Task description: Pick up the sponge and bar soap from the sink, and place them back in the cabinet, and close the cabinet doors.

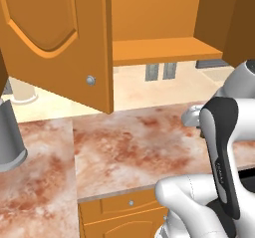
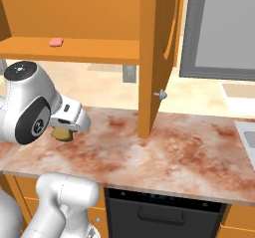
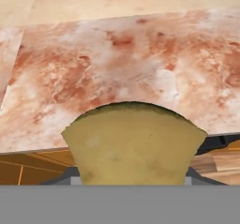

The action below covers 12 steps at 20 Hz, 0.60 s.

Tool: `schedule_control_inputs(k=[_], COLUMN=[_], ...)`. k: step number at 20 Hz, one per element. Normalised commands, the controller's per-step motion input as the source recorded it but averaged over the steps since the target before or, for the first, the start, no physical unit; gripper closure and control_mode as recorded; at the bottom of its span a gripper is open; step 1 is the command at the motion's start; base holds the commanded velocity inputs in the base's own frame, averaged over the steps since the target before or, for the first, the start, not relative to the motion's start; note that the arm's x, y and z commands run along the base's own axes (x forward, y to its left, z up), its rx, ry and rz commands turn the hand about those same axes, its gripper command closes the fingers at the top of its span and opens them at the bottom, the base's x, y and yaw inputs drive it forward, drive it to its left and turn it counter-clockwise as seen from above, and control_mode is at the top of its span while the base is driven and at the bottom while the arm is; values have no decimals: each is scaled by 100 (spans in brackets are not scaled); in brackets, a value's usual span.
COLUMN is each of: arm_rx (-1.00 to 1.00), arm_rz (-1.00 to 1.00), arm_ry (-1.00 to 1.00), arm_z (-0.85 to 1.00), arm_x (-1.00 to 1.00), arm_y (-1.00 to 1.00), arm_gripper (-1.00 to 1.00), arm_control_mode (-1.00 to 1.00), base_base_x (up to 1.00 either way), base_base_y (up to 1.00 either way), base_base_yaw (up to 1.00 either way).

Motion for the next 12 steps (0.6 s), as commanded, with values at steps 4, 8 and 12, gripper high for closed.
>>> schedule_control_inputs(k=[4, 8, 12], arm_rx=[0, 0, 0], arm_rz=[0, 0, 0], arm_ry=[-5, -21, -23], arm_z=[2, 27, 35], arm_x=[0, 0, 0], arm_y=[0, 0, 0], arm_gripper=[100, 100, 100], arm_control_mode=[-100, -100, -100], base_base_x=[0, 0, 0], base_base_y=[0, 0, 0], base_base_yaw=[0, 0, 0])
